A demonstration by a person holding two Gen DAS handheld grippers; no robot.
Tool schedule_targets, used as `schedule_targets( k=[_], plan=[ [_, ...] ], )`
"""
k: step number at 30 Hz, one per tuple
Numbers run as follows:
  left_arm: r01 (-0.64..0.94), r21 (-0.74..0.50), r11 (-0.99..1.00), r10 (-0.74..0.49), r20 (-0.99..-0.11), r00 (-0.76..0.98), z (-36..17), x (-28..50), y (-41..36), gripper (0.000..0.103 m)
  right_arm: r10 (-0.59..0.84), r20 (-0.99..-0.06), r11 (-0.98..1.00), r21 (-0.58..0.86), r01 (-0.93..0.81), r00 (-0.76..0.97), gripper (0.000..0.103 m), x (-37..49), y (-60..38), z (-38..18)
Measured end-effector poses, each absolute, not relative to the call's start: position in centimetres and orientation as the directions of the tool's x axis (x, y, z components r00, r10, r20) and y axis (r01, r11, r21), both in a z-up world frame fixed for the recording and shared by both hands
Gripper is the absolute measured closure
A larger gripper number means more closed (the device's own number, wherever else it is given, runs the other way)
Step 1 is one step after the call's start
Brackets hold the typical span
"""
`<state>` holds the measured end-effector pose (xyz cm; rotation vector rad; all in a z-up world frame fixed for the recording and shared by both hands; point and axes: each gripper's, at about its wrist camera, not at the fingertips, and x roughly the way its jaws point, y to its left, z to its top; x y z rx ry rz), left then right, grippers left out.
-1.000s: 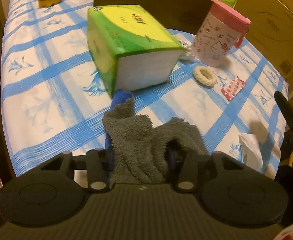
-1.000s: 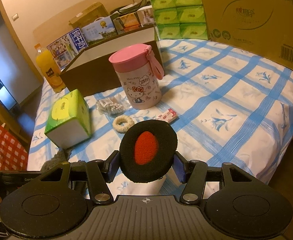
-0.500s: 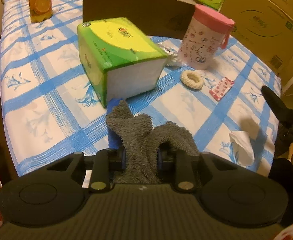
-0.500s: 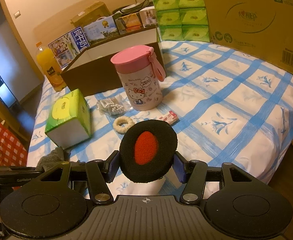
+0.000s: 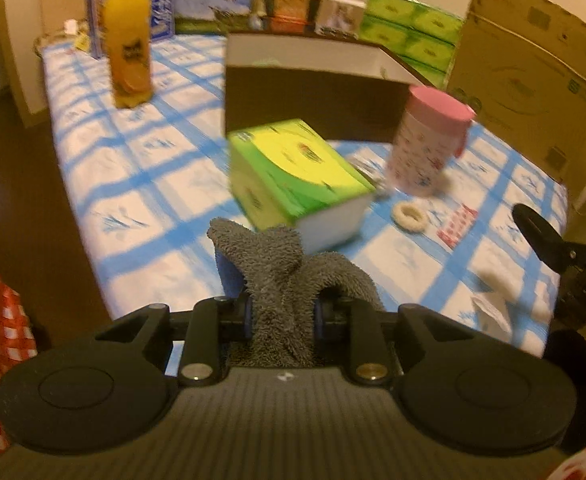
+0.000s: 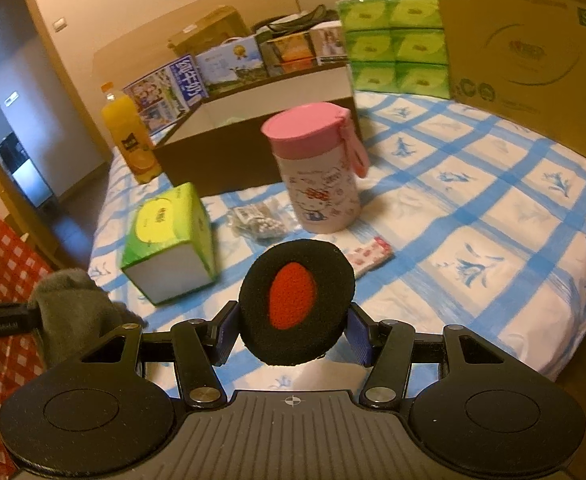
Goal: Organize soft objects
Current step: 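Carry the grey socks and black pad into the brown box and open both grippers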
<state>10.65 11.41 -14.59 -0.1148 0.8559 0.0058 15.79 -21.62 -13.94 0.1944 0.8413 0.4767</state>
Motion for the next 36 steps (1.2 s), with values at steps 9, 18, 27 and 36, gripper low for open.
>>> schedule_targets(
  k=[9,18,27,36],
  plan=[
    [-0.14,-0.023,0.99,0.084,-0.7,0.71,-11.9,11.6,16.1,0.079,0.521,-0.653,0.85,0.337,-0.405,0.55,0.047,17.7,-18.5,-13.2],
    [-0.18,0.046,0.983,0.167,-0.639,0.751,-10.0,15.5,19.8,0.079,0.57,-0.62,0.812,0.324,-0.485,0.54,0.047,22.1,-14.1,-12.1],
    [-0.139,0.097,0.985,0.17,-0.566,0.807,-7.7,22.7,20.8,0.079,0.593,-0.578,0.792,0.296,-0.534,0.56,0.047,28.5,-9.5,-10.5],
    [-0.057,0.096,0.994,0.098,-0.503,0.859,-5.5,31.4,19.1,0.079,0.59,-0.545,0.799,0.29,-0.526,0.596,0.047,36.5,-5.7,-8.9]
  ],
)
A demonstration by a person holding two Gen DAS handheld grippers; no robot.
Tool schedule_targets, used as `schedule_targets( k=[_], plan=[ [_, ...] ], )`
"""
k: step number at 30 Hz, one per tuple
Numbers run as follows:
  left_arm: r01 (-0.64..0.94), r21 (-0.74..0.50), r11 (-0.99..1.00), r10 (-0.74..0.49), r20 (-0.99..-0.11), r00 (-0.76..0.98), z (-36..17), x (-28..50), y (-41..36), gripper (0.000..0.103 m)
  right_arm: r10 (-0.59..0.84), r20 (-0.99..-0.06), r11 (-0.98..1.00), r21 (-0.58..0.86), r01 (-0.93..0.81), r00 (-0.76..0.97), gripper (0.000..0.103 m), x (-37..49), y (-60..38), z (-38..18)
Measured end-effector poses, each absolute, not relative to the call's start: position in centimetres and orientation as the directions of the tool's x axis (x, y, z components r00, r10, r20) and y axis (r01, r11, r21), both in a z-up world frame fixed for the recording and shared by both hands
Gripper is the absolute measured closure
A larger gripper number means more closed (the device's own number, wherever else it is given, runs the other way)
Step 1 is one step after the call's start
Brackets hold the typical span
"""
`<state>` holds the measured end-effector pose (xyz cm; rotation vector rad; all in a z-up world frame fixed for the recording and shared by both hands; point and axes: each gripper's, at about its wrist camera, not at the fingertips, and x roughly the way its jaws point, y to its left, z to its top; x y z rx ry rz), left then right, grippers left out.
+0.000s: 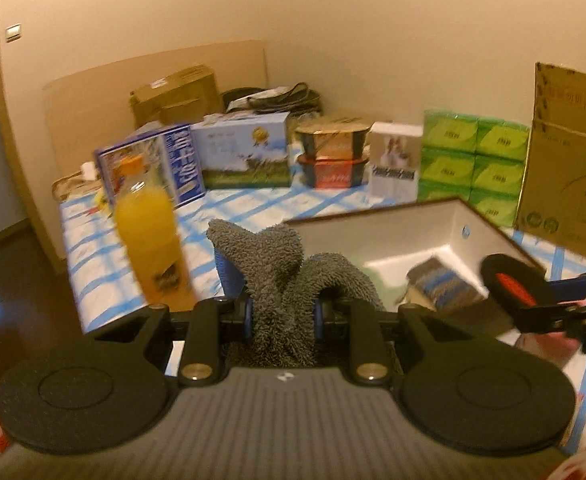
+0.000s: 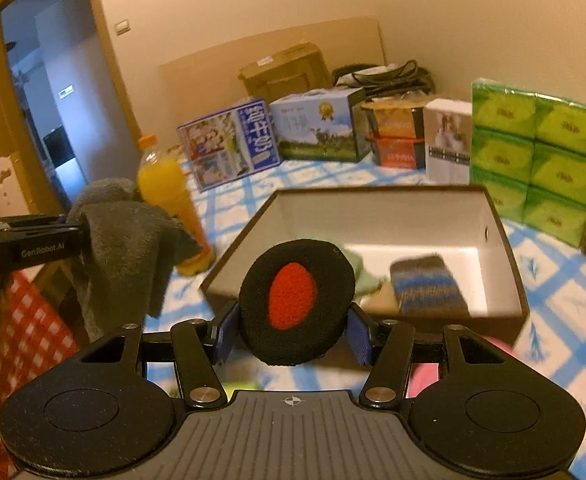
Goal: Organize soft objects
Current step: 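Carry the grey socks and black pad into the brown box and open both grippers, then withdraw both grippers from the box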
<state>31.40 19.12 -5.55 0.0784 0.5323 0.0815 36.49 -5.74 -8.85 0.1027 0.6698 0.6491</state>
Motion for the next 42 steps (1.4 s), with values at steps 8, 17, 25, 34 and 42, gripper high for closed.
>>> schedule_targets(
  k=[8,17,25,34,42],
  plan=[
    [0.014,0.083,0.996,0.03,-0.502,0.865,-5.1,39.2,17.0,0.079,0.55,-0.577,0.83,0.299,-0.471,0.603,0.047,43.4,-4.2,-9.2],
    [0.021,0.043,0.999,0.006,-0.54,0.842,-7.3,46.6,15.8,0.078,0.486,-0.618,0.872,0.297,-0.39,0.618,0.047,47.9,-4.7,-11.1],
    [0.069,0.06,0.996,-0.017,-0.621,0.784,-11.1,51.0,14.7,0.047,0.46,-0.649,0.886,0.294,-0.359,0.606,0.047,49.1,-5.0,-12.7],
    [0.091,0.095,0.991,0.001,-0.698,0.716,-13.9,51.0,15.5,0.034,0.437,-0.671,0.897,0.283,-0.338,0.599,0.046,49.9,-4.5,-13.4],
    [0.134,0.069,0.989,-0.043,-0.723,0.69,-13.6,50.5,16.1,0.034,0.41,-0.672,0.909,0.244,-0.338,0.616,0.03,50.4,-3.4,-13.5]
  ],
)
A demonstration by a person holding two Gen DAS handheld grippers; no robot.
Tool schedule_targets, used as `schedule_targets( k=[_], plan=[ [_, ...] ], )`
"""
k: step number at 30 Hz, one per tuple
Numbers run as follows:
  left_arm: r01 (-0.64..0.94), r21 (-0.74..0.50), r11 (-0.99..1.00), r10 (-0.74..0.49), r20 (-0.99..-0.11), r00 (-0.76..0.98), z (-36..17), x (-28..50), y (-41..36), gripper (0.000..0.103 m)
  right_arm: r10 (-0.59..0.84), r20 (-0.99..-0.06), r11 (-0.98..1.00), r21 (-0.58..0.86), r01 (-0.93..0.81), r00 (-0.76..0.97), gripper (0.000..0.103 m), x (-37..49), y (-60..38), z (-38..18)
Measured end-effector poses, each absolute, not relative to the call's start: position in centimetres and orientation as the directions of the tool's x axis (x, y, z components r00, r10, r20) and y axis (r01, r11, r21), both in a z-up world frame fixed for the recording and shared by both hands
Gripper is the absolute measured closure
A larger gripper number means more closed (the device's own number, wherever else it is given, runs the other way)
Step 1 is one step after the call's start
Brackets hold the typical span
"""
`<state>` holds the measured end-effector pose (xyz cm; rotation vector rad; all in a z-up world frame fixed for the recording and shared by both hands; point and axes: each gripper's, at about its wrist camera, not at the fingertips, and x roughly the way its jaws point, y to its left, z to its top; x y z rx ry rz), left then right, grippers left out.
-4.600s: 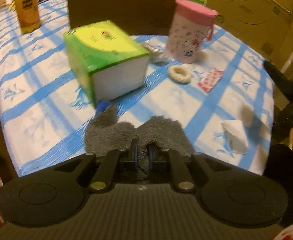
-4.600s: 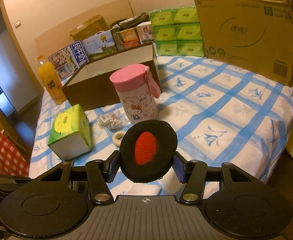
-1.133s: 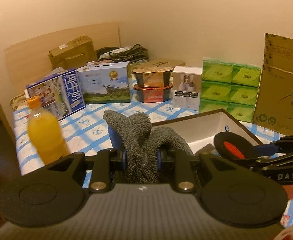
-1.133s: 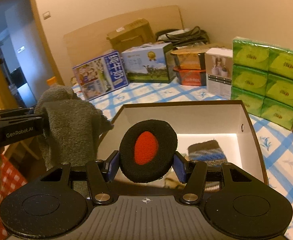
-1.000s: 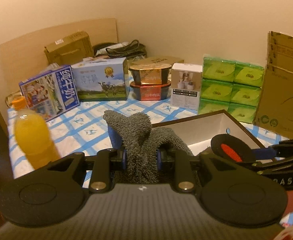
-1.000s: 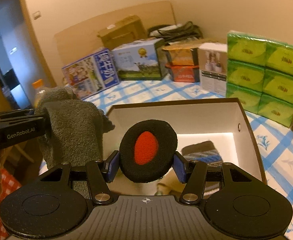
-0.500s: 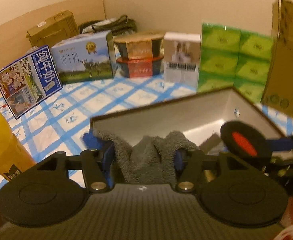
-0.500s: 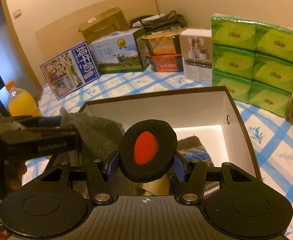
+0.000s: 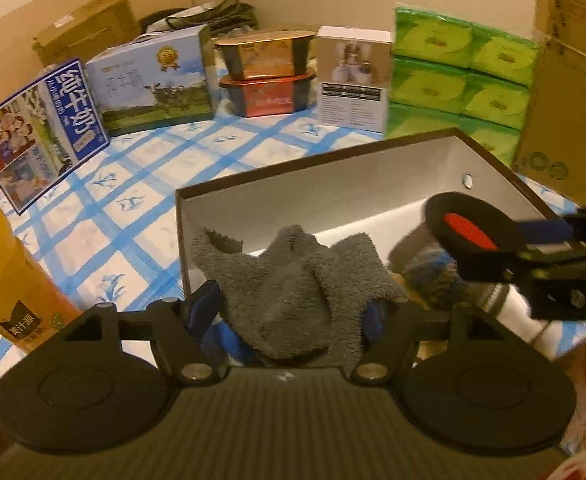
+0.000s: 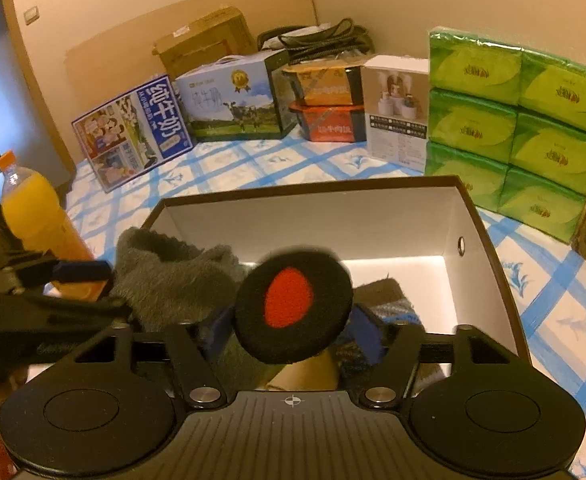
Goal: Organize soft objects
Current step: 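Withdraw both grippers from the box, then move the right gripper toward the white tissue while the left nears the cream ring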
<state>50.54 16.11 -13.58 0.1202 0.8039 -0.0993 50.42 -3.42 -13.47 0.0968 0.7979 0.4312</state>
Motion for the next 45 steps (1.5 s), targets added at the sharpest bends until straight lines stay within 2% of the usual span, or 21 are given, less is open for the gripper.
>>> schedule_targets(
  k=[1,2,12,18,36,45],
  plan=[
    [0.136,0.073,0.988,-0.042,-0.723,0.69,-13.5,50.4,16.1,0.034,0.394,-0.674,0.917,0.237,-0.322,0.625,0.023,50.5,-3.4,-13.5],
    [0.134,0.081,0.988,-0.034,-0.722,0.691,-13.5,50.2,16.1,0.034,0.388,-0.671,0.92,0.235,-0.315,0.632,0.02,50.5,-3.5,-13.4],
    [0.132,-0.053,0.99,-0.126,-0.753,0.646,-12.7,49.2,17.3,0.034,0.406,-0.67,0.913,0.271,-0.305,0.621,0.02,48.7,-5.4,-12.3],
    [0.135,-0.09,0.987,-0.159,-0.722,0.674,-11.1,47.0,17.4,0.034,0.431,-0.635,0.902,0.283,-0.327,0.641,0.02,45.5,-7.3,-10.7],
    [0.031,-0.123,0.992,-0.103,-0.639,0.762,-6.8,31.9,16.6,0.034,0.549,-0.522,0.835,0.311,-0.453,0.653,0.02,31.2,-11.5,-5.9],
    [0.013,-0.131,0.991,-0.093,-0.624,0.776,-5.7,23.3,14.2,0.034,0.541,-0.535,0.841,0.324,-0.433,0.649,0.02,24.5,-14.2,-5.9]
  ],
)
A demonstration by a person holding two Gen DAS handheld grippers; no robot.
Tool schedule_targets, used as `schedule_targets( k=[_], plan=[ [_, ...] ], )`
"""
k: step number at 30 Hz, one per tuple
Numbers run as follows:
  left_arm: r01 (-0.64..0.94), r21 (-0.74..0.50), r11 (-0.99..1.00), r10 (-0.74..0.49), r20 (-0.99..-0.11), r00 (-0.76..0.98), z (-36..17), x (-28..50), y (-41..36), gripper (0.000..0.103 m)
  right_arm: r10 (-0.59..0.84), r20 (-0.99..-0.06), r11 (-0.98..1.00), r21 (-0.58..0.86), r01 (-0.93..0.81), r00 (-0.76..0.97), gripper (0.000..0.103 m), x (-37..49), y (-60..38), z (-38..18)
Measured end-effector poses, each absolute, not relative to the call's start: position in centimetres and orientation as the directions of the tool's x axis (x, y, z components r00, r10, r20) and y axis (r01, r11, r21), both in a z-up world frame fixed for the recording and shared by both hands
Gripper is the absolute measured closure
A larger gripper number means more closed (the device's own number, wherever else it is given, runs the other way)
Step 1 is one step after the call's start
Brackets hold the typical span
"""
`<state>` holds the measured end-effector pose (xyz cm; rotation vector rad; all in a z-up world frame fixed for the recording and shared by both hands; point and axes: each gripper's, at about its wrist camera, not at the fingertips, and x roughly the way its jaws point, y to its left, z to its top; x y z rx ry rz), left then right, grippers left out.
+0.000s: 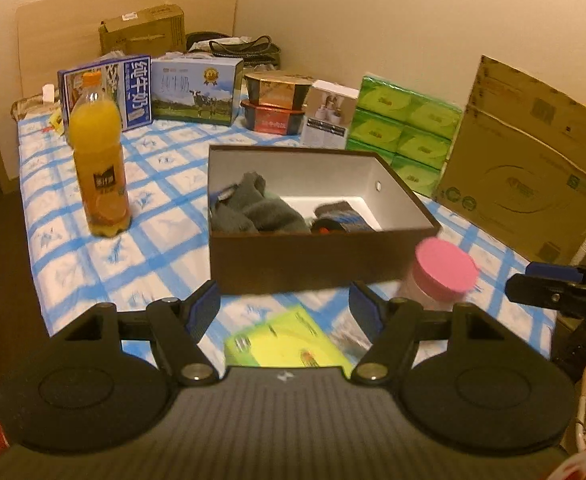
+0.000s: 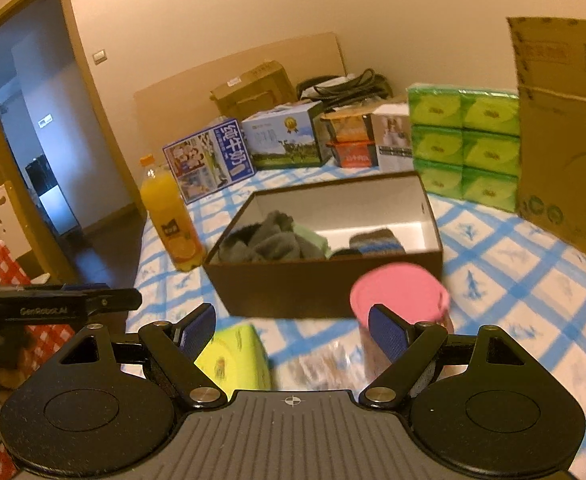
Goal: Organize soft objects
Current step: 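Move the right gripper toward the white tissue while the left nears the cream ring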
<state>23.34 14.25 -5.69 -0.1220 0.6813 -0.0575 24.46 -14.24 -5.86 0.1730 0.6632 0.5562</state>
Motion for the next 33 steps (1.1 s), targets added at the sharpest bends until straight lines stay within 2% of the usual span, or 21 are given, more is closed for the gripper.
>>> schedule_targets(
  k=[6,15,33],
  plan=[
    [0.013,-0.167,0.986,-0.117,-0.634,0.764,-5.8,19.0,12.3,0.034,0.524,-0.551,0.851,0.317,-0.418,0.649,0.02,20.7,-15.6,-6.0],
    [0.013,-0.134,0.991,-0.096,-0.633,0.769,-6.0,13.9,9.7,0.034,0.5,-0.603,0.865,0.317,-0.388,0.622,0.02,15.3,-17.1,-8.0],
    [0.028,-0.072,0.997,-0.071,-0.722,0.688,-10.5,8.4,5.4,0.034,0.442,-0.694,0.895,0.297,-0.333,0.569,0.02,9.0,-19.0,-13.0]
  ],
)
